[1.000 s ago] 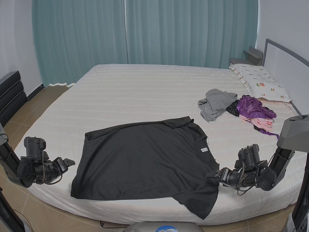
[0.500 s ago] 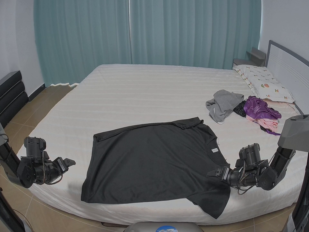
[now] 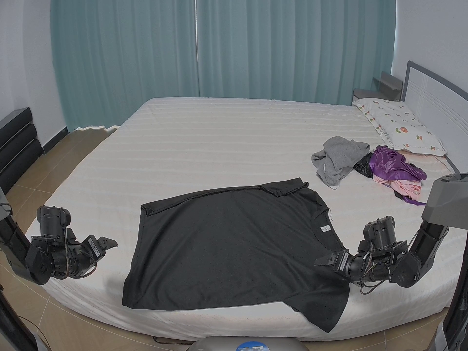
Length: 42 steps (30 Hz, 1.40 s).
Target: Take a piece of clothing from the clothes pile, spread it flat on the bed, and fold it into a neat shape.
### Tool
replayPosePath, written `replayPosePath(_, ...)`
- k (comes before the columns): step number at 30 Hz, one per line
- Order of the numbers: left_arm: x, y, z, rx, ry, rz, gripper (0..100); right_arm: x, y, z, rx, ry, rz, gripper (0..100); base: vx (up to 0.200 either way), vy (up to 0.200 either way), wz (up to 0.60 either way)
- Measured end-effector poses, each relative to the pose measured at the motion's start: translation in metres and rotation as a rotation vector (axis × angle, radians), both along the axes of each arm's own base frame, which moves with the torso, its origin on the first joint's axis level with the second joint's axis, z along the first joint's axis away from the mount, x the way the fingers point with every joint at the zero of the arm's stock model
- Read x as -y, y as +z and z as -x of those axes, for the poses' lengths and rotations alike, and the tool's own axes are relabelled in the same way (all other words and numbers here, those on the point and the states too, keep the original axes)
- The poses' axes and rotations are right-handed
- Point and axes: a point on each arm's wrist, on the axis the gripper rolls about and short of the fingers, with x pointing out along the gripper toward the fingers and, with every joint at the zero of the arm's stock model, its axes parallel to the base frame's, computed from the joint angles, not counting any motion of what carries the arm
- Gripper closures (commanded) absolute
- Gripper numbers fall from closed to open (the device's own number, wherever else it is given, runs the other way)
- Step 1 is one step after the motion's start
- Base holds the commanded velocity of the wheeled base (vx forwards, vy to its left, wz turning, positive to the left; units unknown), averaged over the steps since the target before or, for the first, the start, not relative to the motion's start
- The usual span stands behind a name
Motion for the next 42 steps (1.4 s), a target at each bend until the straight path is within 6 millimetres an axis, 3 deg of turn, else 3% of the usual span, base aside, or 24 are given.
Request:
replayPosePath(21,0.0,0.005,-0.001,0.021,-0.001,0.008,0,0.0,0.001,0.0,0.002,-0.005,-0.004,0,0.0,0.0,0.0)
replayPosePath(28,0.002,0.006,-0.003,0.025,0.005,0.024,0,0.0,0.001,0.0,-0.003,-0.015,-0.01,0,0.171,0.0,0.0)
replayPosePath(36,0.024,0.002,-0.007,0.006,-0.055,0.063,0,0.001,0.001,0.0,-0.013,-0.039,-0.028,0,0.0,0.0,0.0)
replayPosePath(42,0.04,0.002,-0.025,0.024,-0.112,0.07,0,0.0,0.001,0.0,-0.016,-0.04,-0.032,0,0.0,0.0,0.0)
